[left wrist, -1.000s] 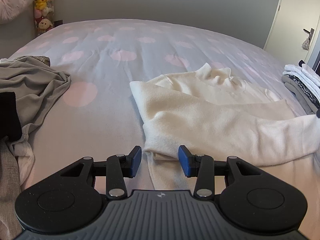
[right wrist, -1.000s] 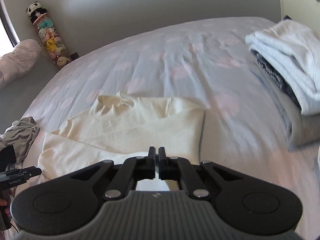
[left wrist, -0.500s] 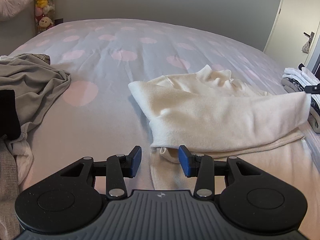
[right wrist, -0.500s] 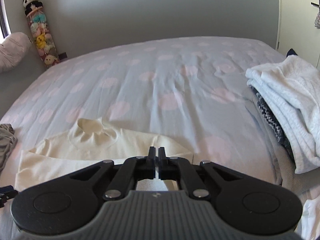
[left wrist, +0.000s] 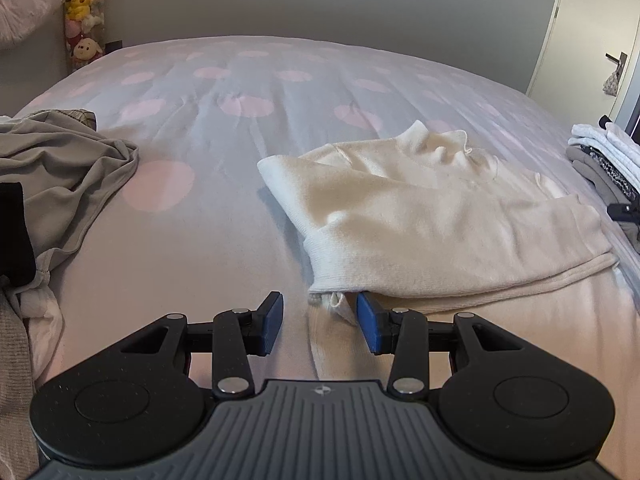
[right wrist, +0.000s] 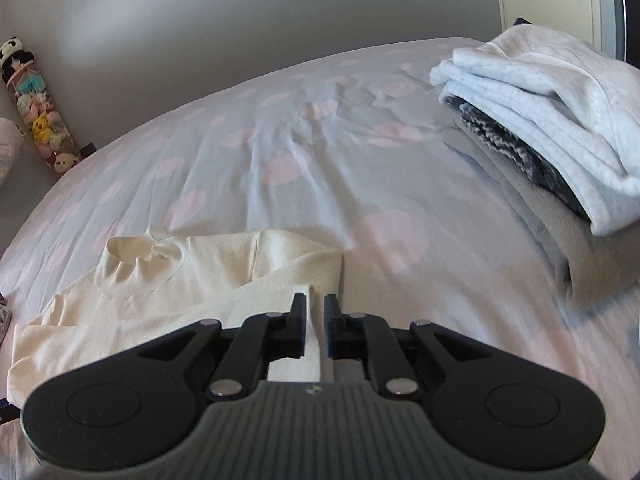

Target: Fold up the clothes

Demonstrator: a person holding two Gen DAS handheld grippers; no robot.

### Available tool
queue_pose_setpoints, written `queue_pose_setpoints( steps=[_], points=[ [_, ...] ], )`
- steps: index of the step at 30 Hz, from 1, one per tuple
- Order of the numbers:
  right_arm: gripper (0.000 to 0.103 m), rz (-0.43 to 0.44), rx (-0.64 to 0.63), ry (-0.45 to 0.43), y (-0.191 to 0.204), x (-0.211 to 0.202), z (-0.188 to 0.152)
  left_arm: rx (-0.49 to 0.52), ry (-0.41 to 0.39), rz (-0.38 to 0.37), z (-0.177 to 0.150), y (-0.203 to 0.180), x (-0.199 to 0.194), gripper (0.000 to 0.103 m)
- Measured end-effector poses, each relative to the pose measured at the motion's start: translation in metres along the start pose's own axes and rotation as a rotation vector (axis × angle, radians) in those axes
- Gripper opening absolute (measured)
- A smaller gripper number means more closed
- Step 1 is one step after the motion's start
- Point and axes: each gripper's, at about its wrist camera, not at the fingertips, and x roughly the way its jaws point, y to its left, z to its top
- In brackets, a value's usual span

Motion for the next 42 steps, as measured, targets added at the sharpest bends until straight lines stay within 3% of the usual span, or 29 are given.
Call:
queue_pose_setpoints(
  steps=[5,7,9,14,18,20,26,28,30,32,38,40,41,42],
  points=[
    [0.014,0.014,0.067,-0.011,0.000,-0.009,-0.035,0.010,-0.030,-0.004,0.000,0.000,0.004,0.035],
    [0.020,0.015,0.064,-0.004,0.003,-0.009,-0.039,0.023,-0.045,-0.011,0.001,-0.003,0.005,0.014],
    [0.030,0.026,0.051,-0.022,0.006,-0.009,-0.043,0.052,-0.078,-0.009,0.002,-0.010,0.002,0.012],
    [0.029,0.037,0.002,-0.009,0.012,0.002,-0.052,0.188,-0.064,0.047,0.008,-0.028,-0.016,0.009],
    [0.029,0.050,-0.002,-0.007,0.009,0.005,-0.051,0.090,0.046,0.017,0.003,-0.007,-0.007,0.009],
    [0.029,0.052,-0.010,-0.007,0.009,0.005,-0.051,0.046,0.062,0.003,0.006,0.001,-0.007,0.009],
    [0.029,0.059,0.013,-0.022,0.006,0.000,-0.045,-0.068,0.041,-0.038,0.021,0.023,-0.019,0.018],
    [0.030,0.058,0.002,-0.033,0.007,-0.001,-0.043,-0.105,0.035,-0.052,0.026,0.030,-0.023,0.035],
    [0.030,0.057,-0.008,-0.035,0.008,0.000,-0.041,-0.143,0.028,-0.065,0.031,0.037,-0.028,0.043],
    [0.030,0.052,-0.017,-0.037,0.009,0.001,-0.041,-0.174,0.023,-0.079,0.037,0.044,-0.029,0.043],
    [0.033,0.045,-0.012,-0.054,0.006,0.002,-0.038,-0.222,0.065,-0.097,0.066,0.055,0.020,0.043],
    [0.035,0.042,-0.013,-0.056,0.005,0.003,-0.039,-0.272,0.082,-0.122,0.072,0.063,0.037,0.038],
    [0.035,0.040,-0.018,-0.056,0.005,0.004,-0.039,-0.298,0.095,-0.144,0.073,0.067,0.045,0.031],
    [0.035,0.037,-0.024,-0.055,0.006,0.006,-0.039,-0.304,0.113,-0.168,0.074,0.067,0.053,0.010]
  ],
)
